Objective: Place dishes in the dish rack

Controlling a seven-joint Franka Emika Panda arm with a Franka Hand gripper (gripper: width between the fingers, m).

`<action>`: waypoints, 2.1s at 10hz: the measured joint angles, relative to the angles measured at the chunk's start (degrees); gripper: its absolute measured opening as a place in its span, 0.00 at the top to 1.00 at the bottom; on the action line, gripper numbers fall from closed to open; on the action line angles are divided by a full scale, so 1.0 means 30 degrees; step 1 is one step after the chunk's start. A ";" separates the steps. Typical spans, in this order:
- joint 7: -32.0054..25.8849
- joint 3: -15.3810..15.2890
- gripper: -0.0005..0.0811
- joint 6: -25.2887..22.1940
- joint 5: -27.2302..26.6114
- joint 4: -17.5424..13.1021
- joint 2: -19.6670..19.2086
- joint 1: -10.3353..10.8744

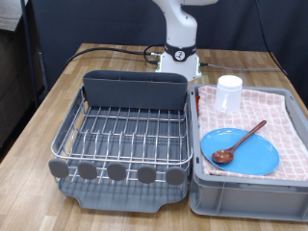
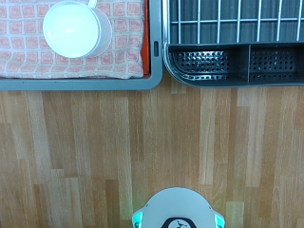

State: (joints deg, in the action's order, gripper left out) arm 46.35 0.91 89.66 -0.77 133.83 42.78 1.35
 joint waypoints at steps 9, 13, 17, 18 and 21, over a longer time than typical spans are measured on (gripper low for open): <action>0.9256 -0.3040 0.01 0.5668 -0.1397 -0.1321 -0.4730 -0.0022; 0.9420 -0.3117 0.01 0.5907 -0.1393 -0.2191 -0.5807 0.0016; 1.1008 -0.4173 0.01 0.6144 -0.1040 -0.2899 -0.6769 0.0027; 1.1761 -0.4530 0.01 0.6045 -0.0870 -0.3311 -0.7223 0.0022; 1.3103 -0.5118 0.01 0.5833 -0.0554 -0.4825 -0.9088 0.0019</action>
State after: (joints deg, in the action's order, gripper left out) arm 85.66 -14.45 107.16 -2.44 119.35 15.51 1.41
